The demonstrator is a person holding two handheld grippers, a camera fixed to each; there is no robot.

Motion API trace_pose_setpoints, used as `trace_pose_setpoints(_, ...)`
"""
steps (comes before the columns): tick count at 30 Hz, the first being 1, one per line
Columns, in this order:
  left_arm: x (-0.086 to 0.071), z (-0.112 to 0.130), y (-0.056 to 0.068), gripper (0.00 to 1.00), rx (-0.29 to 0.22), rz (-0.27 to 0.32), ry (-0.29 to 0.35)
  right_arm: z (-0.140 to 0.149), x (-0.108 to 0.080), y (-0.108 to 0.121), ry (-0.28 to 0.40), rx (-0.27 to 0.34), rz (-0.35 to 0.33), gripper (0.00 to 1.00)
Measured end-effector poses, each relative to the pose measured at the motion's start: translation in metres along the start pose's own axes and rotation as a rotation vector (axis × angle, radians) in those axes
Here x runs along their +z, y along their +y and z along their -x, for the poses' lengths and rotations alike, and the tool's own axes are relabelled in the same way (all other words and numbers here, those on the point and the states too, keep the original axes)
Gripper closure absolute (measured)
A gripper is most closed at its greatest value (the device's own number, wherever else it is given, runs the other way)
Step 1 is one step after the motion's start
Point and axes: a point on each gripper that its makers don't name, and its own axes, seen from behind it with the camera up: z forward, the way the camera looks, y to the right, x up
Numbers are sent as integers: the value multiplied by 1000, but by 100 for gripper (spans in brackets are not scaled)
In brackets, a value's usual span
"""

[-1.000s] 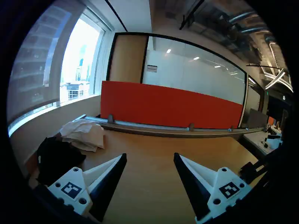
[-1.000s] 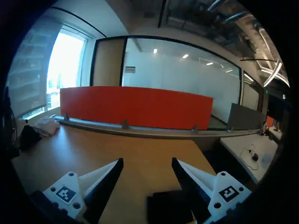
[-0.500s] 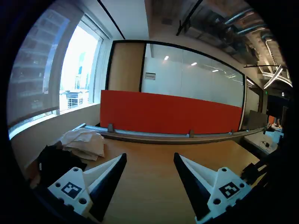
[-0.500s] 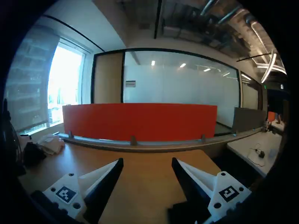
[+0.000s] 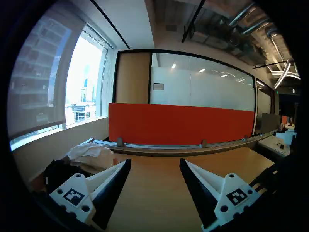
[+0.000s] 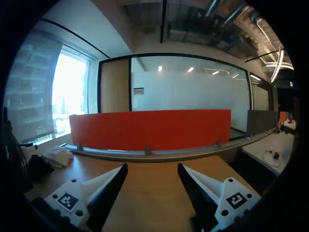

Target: Fold towel

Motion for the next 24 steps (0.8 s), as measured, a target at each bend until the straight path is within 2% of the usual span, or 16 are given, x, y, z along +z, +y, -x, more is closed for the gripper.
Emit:
trace_pose_setpoints(3,2,8,1,6,8,-4,-13,3,1,-12,-9,-7,-24,0)
trace_pose_setpoints(9,5,25,4,7,13,0,13,1,4,-24,17,-15,-25,0)
trace_pose_setpoints(14,7,46,3,7,22,-1,30,15,5,-33,17,-42,-43,0)
trace_pose_setpoints(24,7,87,2,7,55,-3,74,45,3,-22,3,-62,-26,0)
